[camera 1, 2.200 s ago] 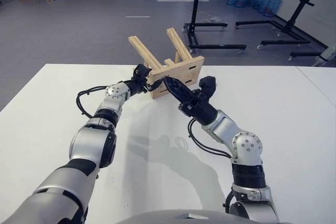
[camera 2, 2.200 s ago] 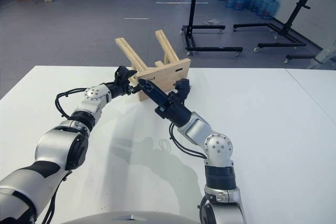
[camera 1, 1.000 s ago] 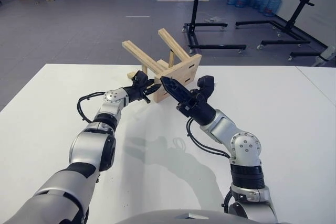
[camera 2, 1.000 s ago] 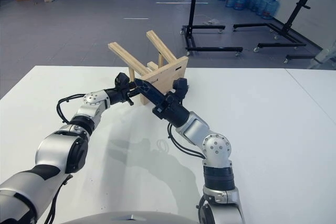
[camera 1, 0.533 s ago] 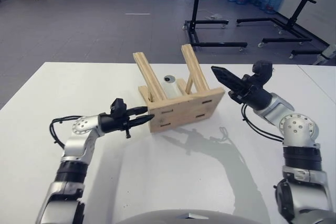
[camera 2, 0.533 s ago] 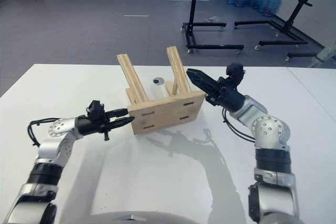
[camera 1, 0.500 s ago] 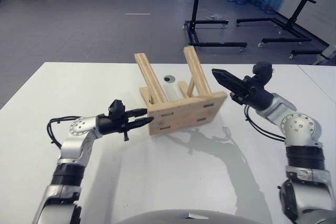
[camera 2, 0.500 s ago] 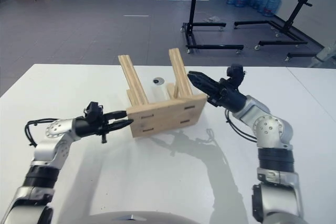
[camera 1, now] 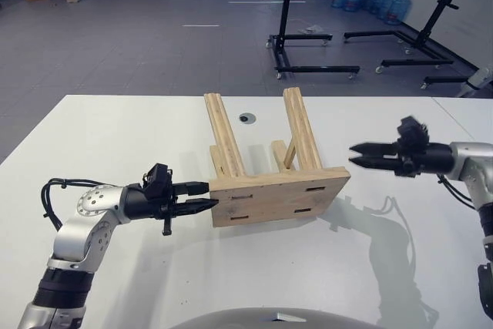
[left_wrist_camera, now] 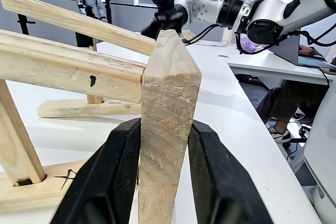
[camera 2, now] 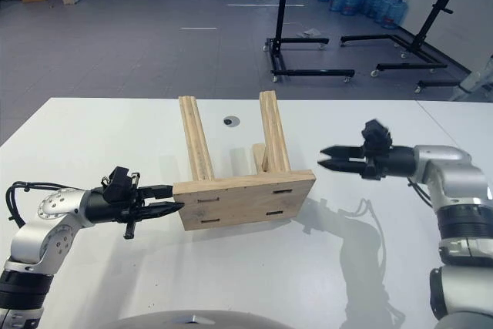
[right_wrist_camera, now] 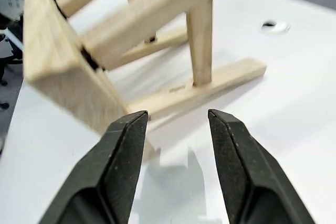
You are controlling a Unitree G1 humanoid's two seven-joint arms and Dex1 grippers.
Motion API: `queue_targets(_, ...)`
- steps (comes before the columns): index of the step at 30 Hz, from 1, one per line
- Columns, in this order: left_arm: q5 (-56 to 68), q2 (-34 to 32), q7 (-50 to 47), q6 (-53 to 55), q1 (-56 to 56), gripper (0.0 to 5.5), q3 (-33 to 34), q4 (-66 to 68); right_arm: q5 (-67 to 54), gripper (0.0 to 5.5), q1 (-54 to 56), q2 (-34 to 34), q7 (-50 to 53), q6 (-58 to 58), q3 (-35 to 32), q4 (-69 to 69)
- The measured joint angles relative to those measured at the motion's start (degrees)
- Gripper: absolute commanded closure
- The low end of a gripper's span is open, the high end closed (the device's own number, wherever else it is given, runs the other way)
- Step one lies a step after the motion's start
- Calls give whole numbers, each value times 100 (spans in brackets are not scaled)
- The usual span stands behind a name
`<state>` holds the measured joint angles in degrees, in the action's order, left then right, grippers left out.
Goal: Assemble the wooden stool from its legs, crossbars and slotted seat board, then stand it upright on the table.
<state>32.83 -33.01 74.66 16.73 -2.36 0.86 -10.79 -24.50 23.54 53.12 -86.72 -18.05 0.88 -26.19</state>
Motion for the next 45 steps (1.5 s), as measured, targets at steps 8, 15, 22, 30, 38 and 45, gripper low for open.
queue_targets(8, 15, -58, -19, 61, -57, 427, -91, -14, 269, 340, 36, -406, -494, 317, 347, -141)
queue_targets(15, 29, -180, 184, 53, -271, 427, -123, 145, 171, 261, 100, -313, -484, 27, 790, -134)
queue_targets(22, 29, -166, 247, -13, -285, 427, -208, 194, 193, 209, 258, -134, -515, 685, 1237, -305)
queue_targets(30, 36, -126, 218, -43, -286, 427, -267, 245, 174, 209, 289, -66, -581, 1136, 1548, -510)
queue_targets(38, 36, -120, 179, -53, -288, 427, -282, 284, -823, 209, 241, -89, -583, 444, 1414, 189)
queue_targets(45, 44, -101, 195, -67, -322, 427, -283, 332, -730, 342, 43, -89, -583, 689, 1500, 158)
